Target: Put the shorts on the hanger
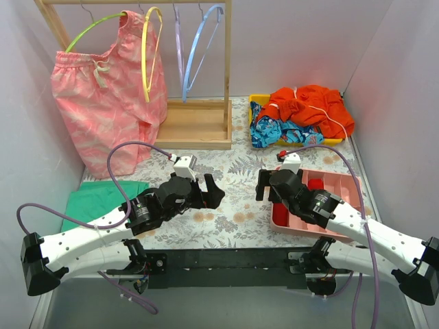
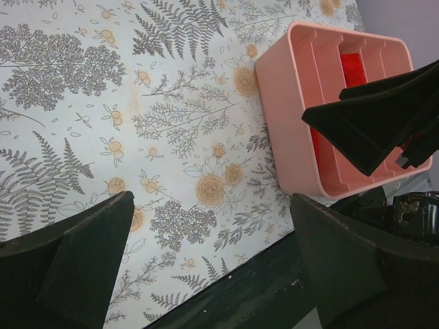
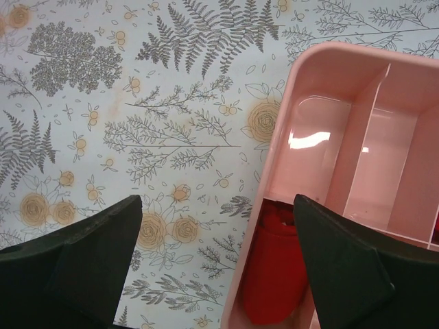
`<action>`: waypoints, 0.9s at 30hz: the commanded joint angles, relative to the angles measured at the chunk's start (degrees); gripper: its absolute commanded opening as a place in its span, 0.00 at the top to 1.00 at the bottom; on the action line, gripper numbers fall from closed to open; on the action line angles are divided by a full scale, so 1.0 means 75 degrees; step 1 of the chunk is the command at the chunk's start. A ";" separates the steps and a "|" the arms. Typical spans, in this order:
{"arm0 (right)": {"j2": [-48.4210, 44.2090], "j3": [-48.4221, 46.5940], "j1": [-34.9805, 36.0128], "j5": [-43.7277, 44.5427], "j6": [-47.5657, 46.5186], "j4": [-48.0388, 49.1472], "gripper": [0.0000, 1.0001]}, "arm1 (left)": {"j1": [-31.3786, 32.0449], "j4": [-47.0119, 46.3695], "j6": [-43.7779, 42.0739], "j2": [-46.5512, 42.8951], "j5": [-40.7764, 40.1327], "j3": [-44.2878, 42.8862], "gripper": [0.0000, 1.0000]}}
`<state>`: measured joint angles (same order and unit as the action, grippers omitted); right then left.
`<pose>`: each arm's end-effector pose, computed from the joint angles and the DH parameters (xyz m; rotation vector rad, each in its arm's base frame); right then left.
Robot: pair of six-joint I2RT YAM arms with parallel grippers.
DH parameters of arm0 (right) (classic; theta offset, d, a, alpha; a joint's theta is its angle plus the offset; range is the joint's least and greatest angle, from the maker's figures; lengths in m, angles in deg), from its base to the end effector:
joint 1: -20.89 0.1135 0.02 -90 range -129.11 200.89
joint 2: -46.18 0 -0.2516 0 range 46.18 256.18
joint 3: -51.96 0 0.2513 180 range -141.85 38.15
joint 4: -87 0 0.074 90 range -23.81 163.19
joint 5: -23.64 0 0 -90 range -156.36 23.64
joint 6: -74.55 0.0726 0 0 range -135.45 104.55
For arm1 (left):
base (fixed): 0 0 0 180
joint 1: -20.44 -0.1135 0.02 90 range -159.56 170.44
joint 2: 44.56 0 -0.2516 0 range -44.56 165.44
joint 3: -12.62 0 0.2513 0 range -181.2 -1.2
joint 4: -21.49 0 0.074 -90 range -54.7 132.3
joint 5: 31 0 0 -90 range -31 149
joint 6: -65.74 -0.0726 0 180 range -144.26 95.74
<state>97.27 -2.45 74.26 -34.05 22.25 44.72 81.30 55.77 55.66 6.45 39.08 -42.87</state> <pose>0.1613 0.1519 0.2387 0.0014 2.1452 0.2928 0.1364 -0.1938 0.2580 -0.5996 2.1852 -1.0981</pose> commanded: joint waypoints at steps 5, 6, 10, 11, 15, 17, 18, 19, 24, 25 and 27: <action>0.0289 -0.0551 -0.0131 0.0121 -0.0455 0.0151 0.01 | 0.0018 -0.0269 -0.0097 -0.0484 0.0055 0.0107 0.02; 0.0289 -0.0552 -0.0166 0.0121 -0.0502 0.0140 0.01 | 0.0018 -0.0187 -0.0086 -0.0519 -0.0003 0.0107 0.02; 0.0278 -0.0575 -0.0539 0.0098 -0.0689 0.0186 0.01 | 0.0018 0.0024 -0.0004 -0.0519 -0.0062 0.0095 0.02; 0.0289 -0.0610 -0.0634 0.0063 -0.0887 0.0302 0.01 | 0.0018 0.0060 0.0031 -0.0461 -0.0109 0.0083 0.02; 0.0616 -0.0924 -0.1745 -0.0450 -0.1451 0.0841 0.01 | 0.0018 0.0060 0.0137 -0.0425 -0.0133 0.0107 0.02; 0.1026 -0.1276 -0.2776 -0.0920 -0.1615 0.1053 0.01 | 0.0018 -0.0022 0.0160 -0.0402 -0.0145 0.0153 0.02; 0.1318 -0.1638 -0.3011 -0.1050 -0.1778 0.1355 0.01 | 0.0018 -0.0045 0.0149 -0.0332 -0.0133 0.0165 0.02; 0.1472 -0.1885 -0.3396 -0.1051 -0.1872 0.1486 0.01 | 0.0018 -0.0034 0.0160 -0.0274 -0.0156 0.0154 0.02; 0.3062 -0.3443 -0.4606 -0.1238 -0.2050 0.2026 0.02 | 0.0018 0.0316 0.0289 0.0357 -0.0180 -0.0267 0.02; 0.3334 -0.3887 -0.4932 -0.1238 -0.2014 0.2131 0.02 | 0.0018 0.0364 0.0301 0.0441 -0.0156 -0.0349 0.02; 0.4209 -0.4358 -0.5204 -0.1355 -0.1932 0.2190 0.03 | 0.0018 0.0493 0.0324 0.0535 -0.0156 -0.0502 0.02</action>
<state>120.13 -27.15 39.87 -42.27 8.61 55.21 81.32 56.65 57.24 9.03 38.73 -43.02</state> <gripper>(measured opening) 0.982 0.982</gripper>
